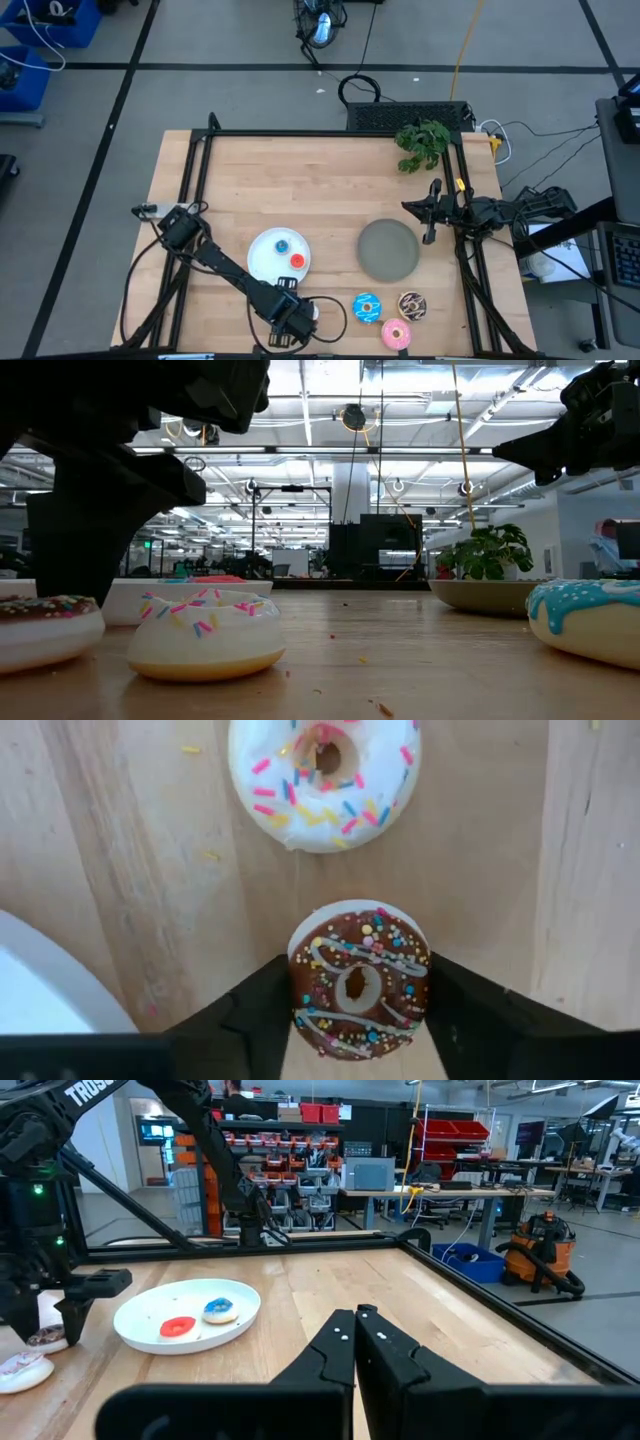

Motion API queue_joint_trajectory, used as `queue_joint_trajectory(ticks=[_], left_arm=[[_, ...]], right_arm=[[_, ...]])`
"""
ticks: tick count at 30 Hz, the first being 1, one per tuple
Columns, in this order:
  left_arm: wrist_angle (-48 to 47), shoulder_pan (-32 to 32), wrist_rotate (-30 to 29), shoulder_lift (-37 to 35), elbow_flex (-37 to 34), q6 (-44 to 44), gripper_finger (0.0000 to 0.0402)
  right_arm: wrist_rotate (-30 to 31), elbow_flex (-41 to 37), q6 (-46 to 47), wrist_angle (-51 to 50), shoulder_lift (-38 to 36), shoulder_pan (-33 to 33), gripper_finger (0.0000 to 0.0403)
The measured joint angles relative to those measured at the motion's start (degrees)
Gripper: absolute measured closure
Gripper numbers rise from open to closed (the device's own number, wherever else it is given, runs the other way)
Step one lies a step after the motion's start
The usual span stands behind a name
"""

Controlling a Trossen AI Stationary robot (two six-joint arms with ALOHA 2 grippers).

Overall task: Pick & Place donuts
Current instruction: Put the small brown donut on the white plate

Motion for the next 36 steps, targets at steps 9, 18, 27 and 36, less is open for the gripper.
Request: queue_joint_trajectory(ticks=[9, 18, 27, 36], left_arm=[[-1.5, 0.0, 2.6, -1.6, 1.6, -0.9, 0.0271], [-12.2, -0.2, -1.1, -11.1, 6.7, -4.4, 0.0240], [-28.1, 0.8, -9.3, -25.3, 7.1, -14.3, 0.0228], [-36.5, 0.9, -11.1, -28.5, 7.1, -16.9, 0.0249]], right_arm=[[0.0, 0.0, 0.0, 0.1, 0.0, 0.0, 0.0403], [0.0, 0.0, 0.0, 0.0, 0.0, 0.0, 0.0403], [0.0, 0.0, 0.0, 0.0, 0.0, 0.0, 0.0403], [0.0, 0.0, 0.0, 0.0, 0.0, 0.0, 0.0403]])
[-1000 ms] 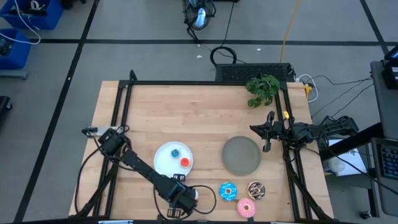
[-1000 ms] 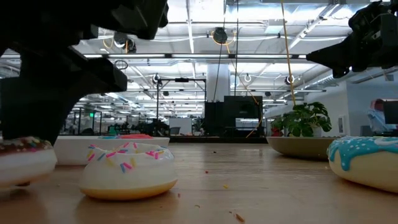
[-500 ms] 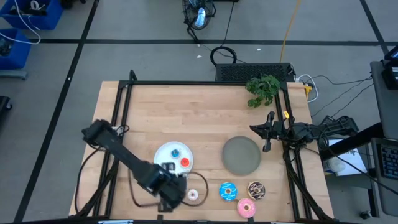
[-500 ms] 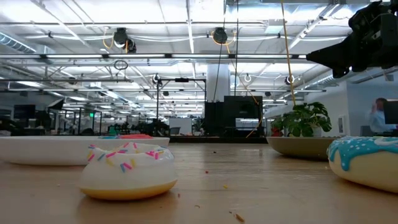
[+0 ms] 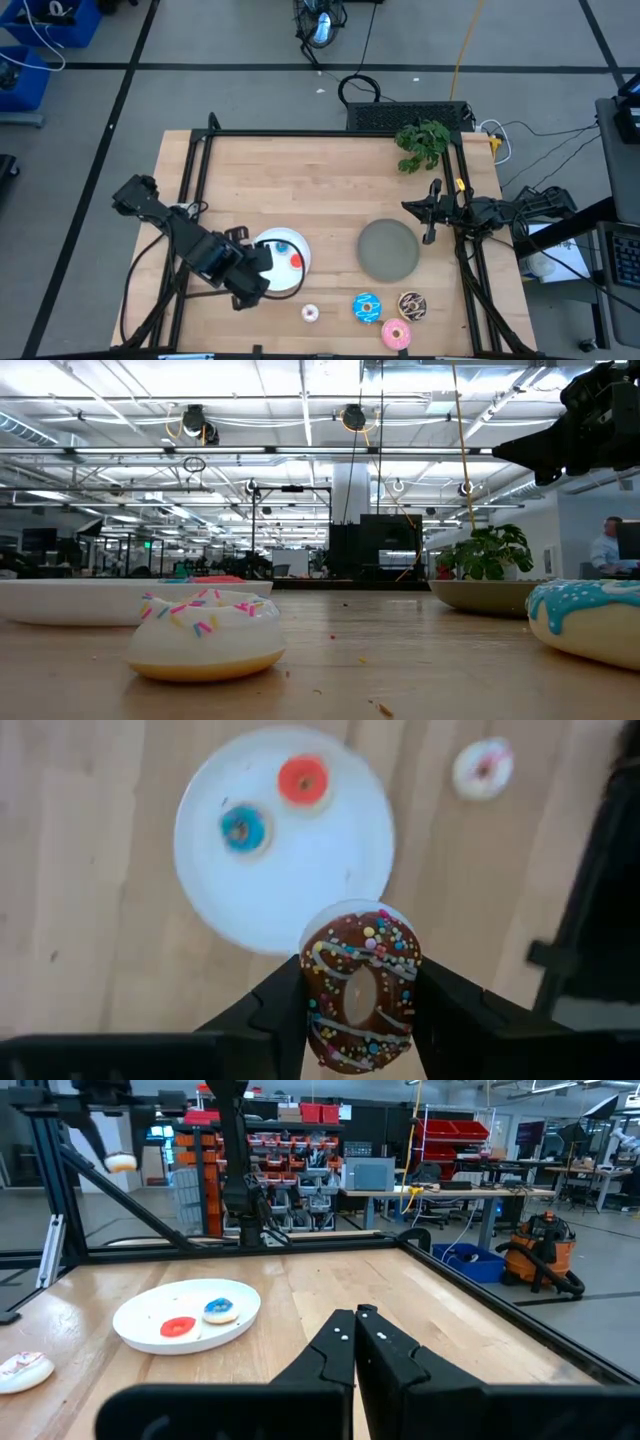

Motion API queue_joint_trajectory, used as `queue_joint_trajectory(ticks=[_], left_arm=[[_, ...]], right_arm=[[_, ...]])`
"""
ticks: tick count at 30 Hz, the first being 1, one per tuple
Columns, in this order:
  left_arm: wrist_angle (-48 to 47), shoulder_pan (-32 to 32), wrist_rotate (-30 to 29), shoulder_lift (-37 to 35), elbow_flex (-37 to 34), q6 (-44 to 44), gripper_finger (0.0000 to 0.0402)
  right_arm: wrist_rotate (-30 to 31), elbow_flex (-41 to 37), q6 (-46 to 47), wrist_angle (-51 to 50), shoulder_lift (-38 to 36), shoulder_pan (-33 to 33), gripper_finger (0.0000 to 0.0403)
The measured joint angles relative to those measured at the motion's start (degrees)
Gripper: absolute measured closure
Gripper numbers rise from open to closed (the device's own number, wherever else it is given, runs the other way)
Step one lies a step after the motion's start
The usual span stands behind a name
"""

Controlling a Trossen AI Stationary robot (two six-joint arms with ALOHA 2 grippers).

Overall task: Pick & Place donuts
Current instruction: Put the small brown donut on the white plate

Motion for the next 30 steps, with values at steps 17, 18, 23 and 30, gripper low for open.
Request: queue_joint_trajectory(ticks=[17, 18, 23, 30], left_arm=[[5.6, 11.4, 1.6, 0.0, -7.5, 13.8, 0.0250], [8.1, 12.1, 2.5, 0.0, -9.3, 15.2, 0.0250], [19.4, 14.0, 7.4, 0.0, -20.7, 19.3, 0.0250], [31.6, 14.4, 12.0, 0.0, -32.2, 19.2, 0.0250]], right_arm=[[-0.1, 0.0, 0.0, 0.0, 0.0, 0.0, 0.0403], [-0.1, 0.0, 0.0, 0.0, 0.0, 0.0, 0.0403], [-0.1, 0.0, 0.0, 0.0, 0.0, 0.0, 0.0403], [-0.1, 0.0, 0.0, 0.0, 0.0, 0.0, 0.0403]])
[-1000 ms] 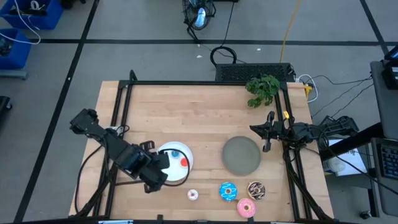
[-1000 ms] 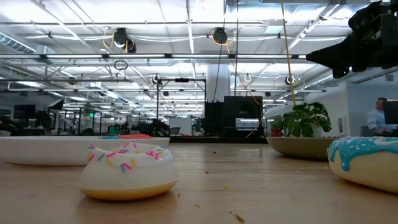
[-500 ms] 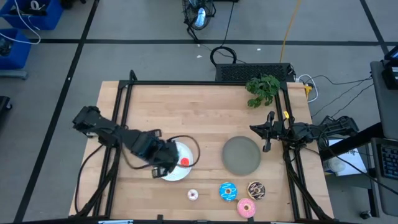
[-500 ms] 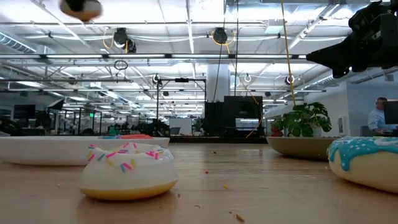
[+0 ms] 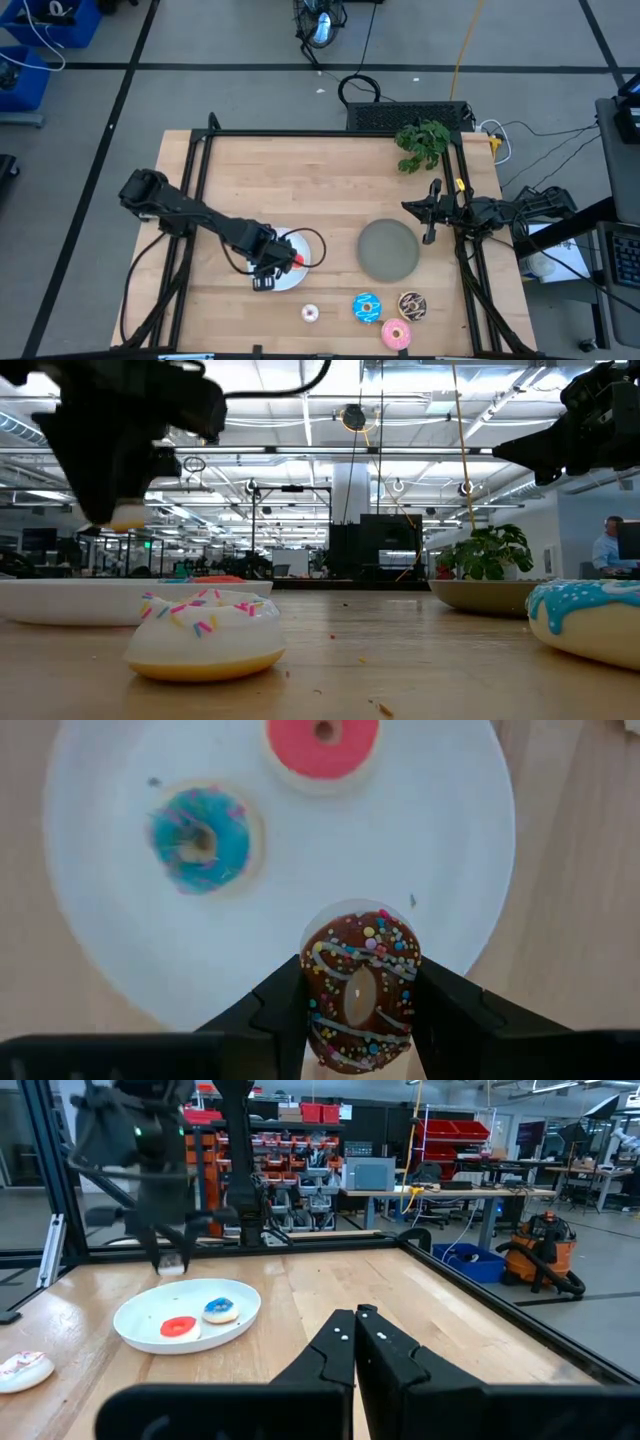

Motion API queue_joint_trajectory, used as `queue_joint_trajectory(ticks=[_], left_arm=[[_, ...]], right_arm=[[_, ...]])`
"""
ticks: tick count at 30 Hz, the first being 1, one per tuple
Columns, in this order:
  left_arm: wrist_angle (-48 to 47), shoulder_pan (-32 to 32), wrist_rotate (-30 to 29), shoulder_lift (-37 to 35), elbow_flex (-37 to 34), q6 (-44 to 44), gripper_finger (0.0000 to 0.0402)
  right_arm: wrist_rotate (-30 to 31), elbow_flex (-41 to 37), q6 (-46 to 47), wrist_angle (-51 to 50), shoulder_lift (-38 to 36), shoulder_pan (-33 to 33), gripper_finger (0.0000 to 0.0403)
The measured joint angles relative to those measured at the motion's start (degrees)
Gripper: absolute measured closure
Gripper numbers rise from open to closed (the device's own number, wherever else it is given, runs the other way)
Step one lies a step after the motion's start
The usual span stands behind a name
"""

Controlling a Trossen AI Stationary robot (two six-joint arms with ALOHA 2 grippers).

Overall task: Pick & Place donuts
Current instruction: Put the small brown donut on the white plate

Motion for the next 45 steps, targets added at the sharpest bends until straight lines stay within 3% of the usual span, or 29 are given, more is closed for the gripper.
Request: queue_joint_trajectory(ticks=[12, 45], left_arm=[[5.6, 0.0, -2.0, 0.0, -6.7, -4.4, 0.0250], [6.7, -0.8, -1.3, 0.0, -6.9, -2.9, 0.0250]], right_arm=[[0.0, 0.0, 0.0, 0.0, 0.0, 0.0, 0.0403], [0.1, 0.0, 0.0, 0.1, 0.0, 0.0, 0.0403]])
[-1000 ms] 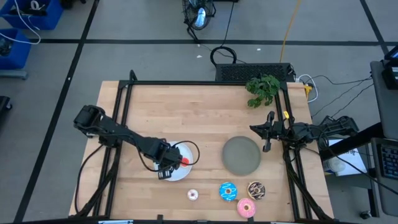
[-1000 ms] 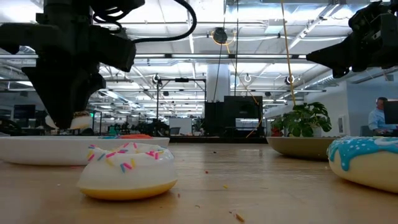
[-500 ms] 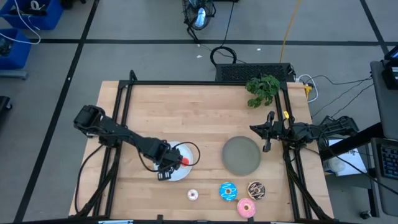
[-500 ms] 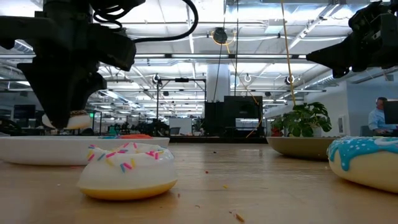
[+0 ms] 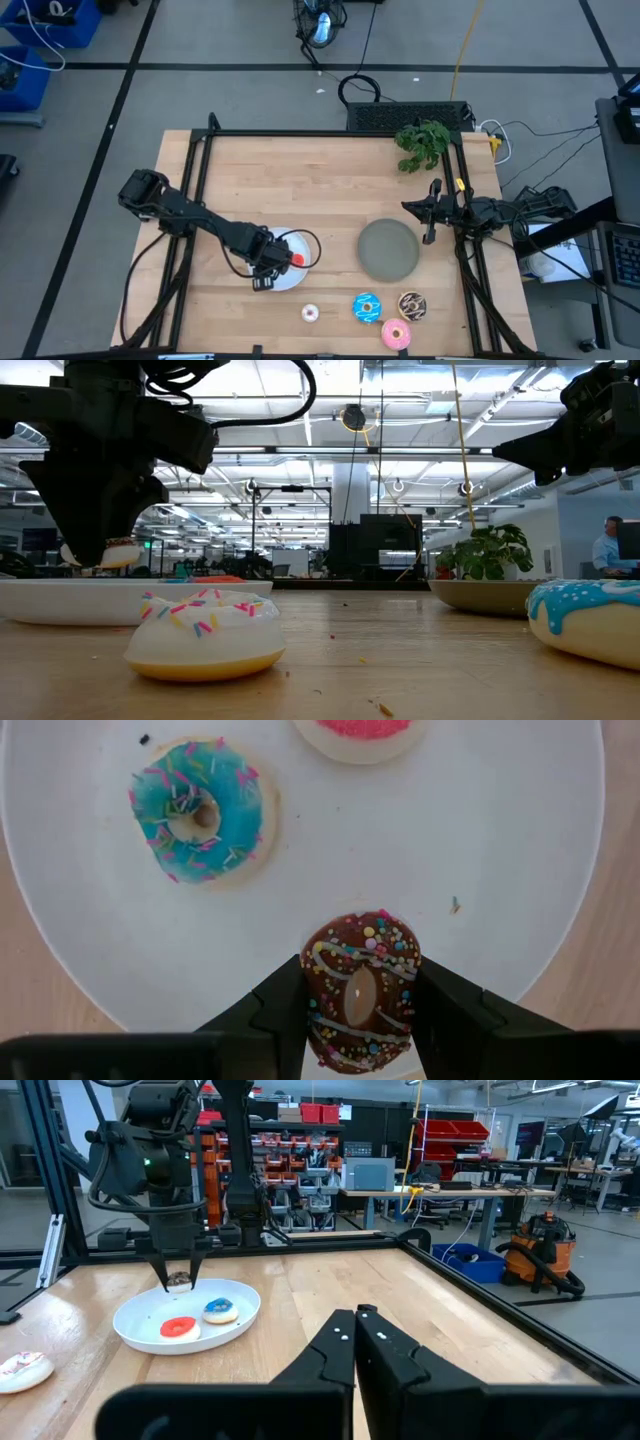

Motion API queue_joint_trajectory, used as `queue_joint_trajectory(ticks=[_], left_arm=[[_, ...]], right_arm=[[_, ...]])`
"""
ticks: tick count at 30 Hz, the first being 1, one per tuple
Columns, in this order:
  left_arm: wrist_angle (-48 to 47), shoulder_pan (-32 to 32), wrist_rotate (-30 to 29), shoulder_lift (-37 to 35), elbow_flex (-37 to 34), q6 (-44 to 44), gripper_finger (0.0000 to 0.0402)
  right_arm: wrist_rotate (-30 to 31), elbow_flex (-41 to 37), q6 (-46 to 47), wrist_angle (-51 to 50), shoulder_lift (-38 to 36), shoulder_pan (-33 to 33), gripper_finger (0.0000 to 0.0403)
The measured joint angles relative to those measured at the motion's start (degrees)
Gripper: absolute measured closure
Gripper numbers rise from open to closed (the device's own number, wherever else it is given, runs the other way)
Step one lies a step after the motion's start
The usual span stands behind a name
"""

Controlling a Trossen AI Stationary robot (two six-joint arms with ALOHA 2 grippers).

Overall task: Pick & Place donuts
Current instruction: Put the small brown donut on the white plate, then put the small white donut on the white plate

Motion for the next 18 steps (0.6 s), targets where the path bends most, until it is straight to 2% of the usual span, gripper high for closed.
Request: queue_joint_trajectory(ticks=[8, 18], left_arm=[[2.8, -0.1, -0.1, 0.0, -2.2, -0.2, 0.0239], [3.2, -0.1, -1.2, 0.0, -2.2, -0.9, 0.0119]], right_arm=[[0.0, 0.0, 0.0, 0.0, 0.0, 0.0, 0.0403], [0.0, 0.0, 0.0, 0.0, 0.0, 0.0, 0.0403]])
